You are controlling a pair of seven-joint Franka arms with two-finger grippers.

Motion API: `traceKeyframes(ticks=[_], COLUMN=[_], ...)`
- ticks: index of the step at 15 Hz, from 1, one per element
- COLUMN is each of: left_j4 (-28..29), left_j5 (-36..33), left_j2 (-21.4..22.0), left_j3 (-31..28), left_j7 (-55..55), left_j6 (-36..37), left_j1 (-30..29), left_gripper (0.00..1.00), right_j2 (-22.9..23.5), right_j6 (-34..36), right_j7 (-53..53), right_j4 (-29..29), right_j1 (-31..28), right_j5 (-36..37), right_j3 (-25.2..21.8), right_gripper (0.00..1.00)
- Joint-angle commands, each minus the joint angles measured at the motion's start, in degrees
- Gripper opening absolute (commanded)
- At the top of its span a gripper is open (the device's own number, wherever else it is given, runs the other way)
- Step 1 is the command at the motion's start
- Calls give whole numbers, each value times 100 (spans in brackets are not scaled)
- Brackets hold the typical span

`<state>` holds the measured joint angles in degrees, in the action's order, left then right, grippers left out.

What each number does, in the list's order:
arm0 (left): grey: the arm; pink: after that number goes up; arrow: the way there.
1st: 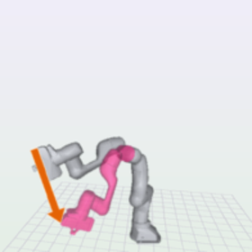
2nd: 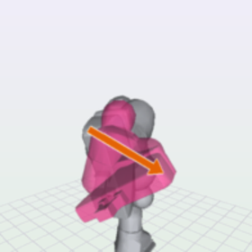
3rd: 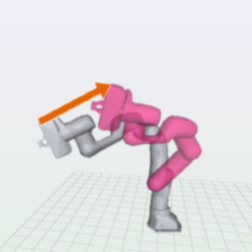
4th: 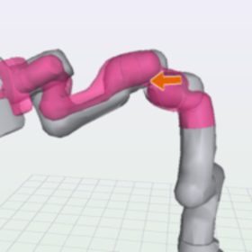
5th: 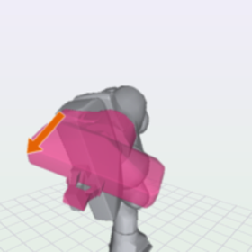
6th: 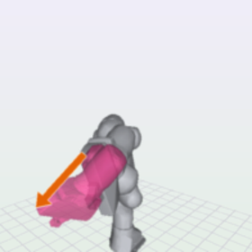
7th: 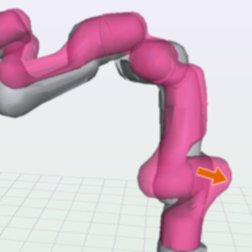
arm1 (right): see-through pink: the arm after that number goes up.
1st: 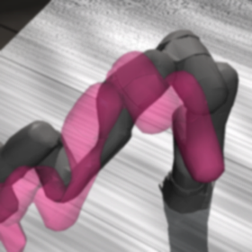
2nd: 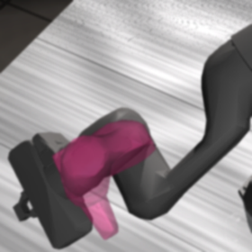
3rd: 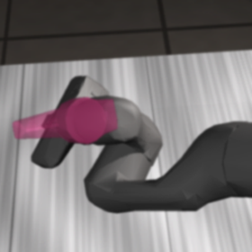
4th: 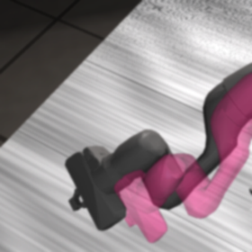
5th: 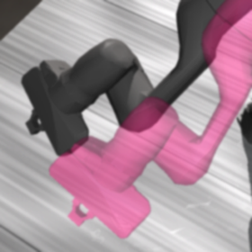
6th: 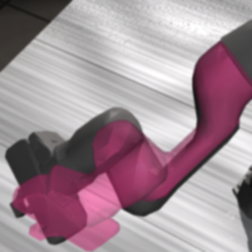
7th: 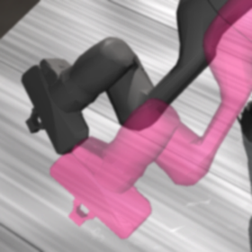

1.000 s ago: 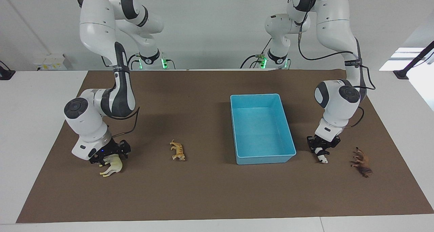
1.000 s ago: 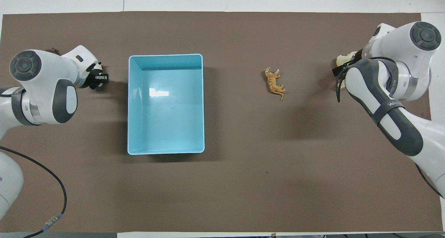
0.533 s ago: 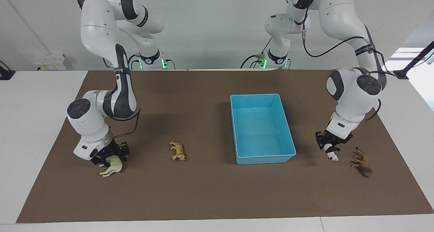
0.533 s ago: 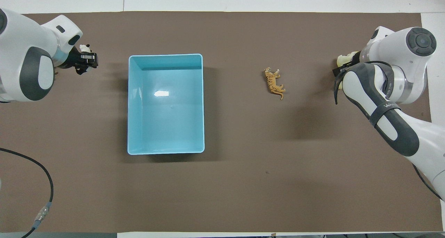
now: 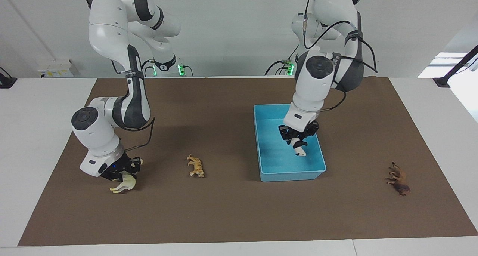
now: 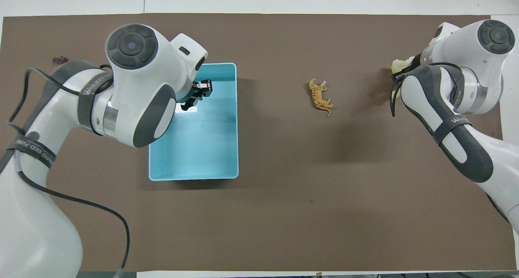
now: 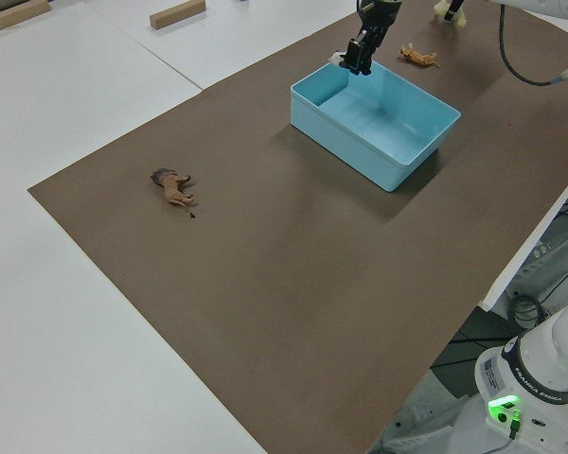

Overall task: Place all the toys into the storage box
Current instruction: 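Drop the panda in the box while the right gripper drops the llama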

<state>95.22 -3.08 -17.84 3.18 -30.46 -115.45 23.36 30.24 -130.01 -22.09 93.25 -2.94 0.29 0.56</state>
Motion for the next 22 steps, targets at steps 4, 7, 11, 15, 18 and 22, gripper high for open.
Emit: traceKeyframes(ticks=[4,7,11,15,18,22], left_j4=[226,102,32,-714,-1389,-1999], left_j5=[-148,-132,-114,-131,-96,273], left_j2=[378,299,-86,-1175,-1948,-2495], left_j3=[-169,-169,-151,-160,-134,-151], left_j7=[363,2047,4043,4733,4698,4663], left_j6=[-162,-441,-1408,-2110,-2675,-2806], left_j1=[-373,-1348,-2737,-3231,-3399,-3416], left_gripper=[100,100,100,100,100,100], right_j2=[-667,-827,-546,-275,524,878], right_j6=[1467,3065,3677,3098,2045,1270], right_j7=[362,1755,4183,5229,5978,6522], right_j4=[-632,-1499,-2487,-2487,-2479,-2295], right_j1=[145,1056,2628,3983,4696,4917], right_j5=[33,59,77,76,286,270], right_j3=[58,6,40,14,-21,14], right_gripper=[0,0,0,0,0,0])
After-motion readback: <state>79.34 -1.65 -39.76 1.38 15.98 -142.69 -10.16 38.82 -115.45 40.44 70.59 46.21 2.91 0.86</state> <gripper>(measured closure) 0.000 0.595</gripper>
